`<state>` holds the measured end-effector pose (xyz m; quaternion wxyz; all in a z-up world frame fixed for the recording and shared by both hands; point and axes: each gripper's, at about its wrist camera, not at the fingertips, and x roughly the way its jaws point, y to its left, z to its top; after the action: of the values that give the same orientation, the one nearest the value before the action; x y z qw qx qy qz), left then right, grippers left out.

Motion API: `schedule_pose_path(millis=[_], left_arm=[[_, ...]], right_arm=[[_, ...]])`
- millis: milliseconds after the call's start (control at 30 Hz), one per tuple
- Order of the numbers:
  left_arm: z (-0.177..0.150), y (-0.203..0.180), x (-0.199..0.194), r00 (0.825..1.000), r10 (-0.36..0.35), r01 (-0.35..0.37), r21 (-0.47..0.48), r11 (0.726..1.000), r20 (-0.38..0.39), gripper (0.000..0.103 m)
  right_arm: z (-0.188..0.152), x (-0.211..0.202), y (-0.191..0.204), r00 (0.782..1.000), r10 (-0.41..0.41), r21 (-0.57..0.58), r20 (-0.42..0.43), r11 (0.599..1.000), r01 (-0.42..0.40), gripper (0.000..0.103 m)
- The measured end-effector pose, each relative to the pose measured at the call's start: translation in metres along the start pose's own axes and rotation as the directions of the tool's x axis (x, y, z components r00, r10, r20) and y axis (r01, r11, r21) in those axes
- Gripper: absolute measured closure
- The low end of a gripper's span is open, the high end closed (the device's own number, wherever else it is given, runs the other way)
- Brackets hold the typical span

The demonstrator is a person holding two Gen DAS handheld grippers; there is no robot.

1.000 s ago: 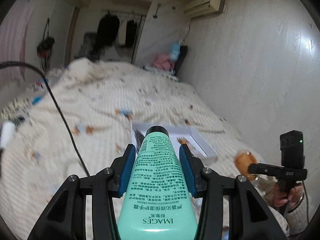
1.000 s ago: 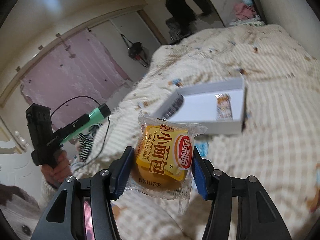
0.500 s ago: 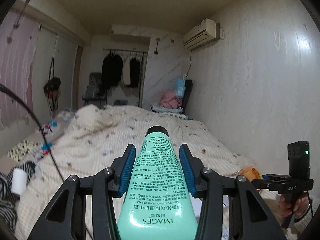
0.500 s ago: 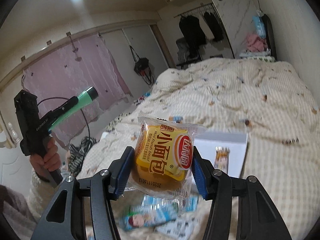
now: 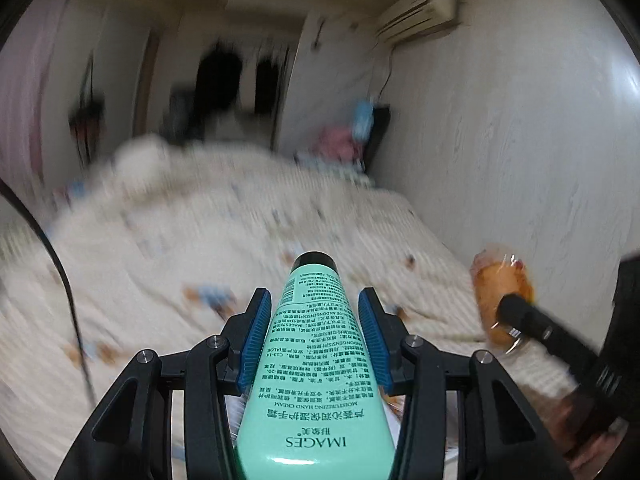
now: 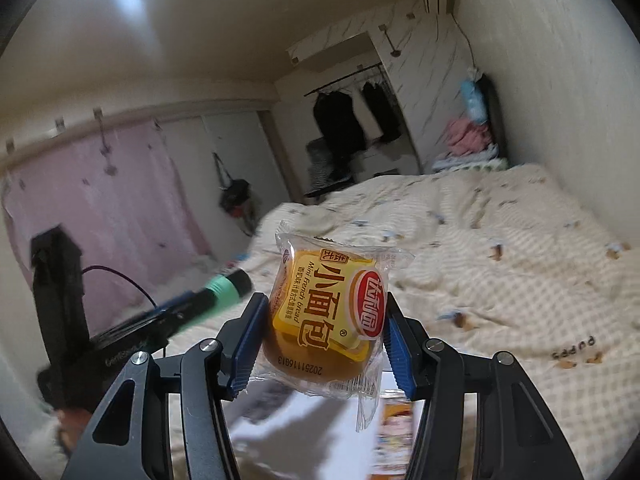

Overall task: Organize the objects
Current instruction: 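Carry the tube and bread bun over the white tray with both grippers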

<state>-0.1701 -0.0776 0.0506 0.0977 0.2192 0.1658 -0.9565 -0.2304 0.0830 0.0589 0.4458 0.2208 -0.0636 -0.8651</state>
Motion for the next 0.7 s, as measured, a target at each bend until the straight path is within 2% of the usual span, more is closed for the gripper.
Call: schedule_pose_path(millis=[100,200,267,400,567,700], left_arm=[[-0.016,-0.002,0.018,1.0,-0.009,0.009,0.013,1.0,-0.02,0.054],[-0.033,0.0,0.027,0.997,-0.066,0.068,0.044,0.997,-0.051,0.054],[-0.04,0.001,0.036,0.994,-0.076,0.08,0.054,0.995,-0.081,0.054],[-0.057,-0.001,0.053,0.99,-0.036,0.05,0.097,0.994,-0.134,0.054],[-0.063,0.002,0.066,0.986,0.001,0.019,0.12,0.993,-0.166,0.054],[-0.067,0.005,0.076,0.979,0.094,-0.065,0.156,0.986,-0.183,0.054]], right_arm=[[-0.013,0.016,-0.008,0.998,-0.007,0.031,-0.062,0.999,0.009,0.046],[-0.028,0.029,-0.016,0.992,-0.03,0.057,-0.125,0.998,0.037,0.046],[-0.035,0.032,-0.019,0.987,-0.043,0.062,-0.155,0.997,0.053,0.046],[-0.045,0.04,-0.015,0.975,-0.088,0.004,-0.205,0.996,0.09,0.046],[-0.053,0.047,-0.021,0.961,-0.118,-0.007,-0.249,0.993,0.121,0.046],[-0.059,0.053,-0.027,0.947,-0.15,0.002,-0.282,0.988,0.157,0.046]])
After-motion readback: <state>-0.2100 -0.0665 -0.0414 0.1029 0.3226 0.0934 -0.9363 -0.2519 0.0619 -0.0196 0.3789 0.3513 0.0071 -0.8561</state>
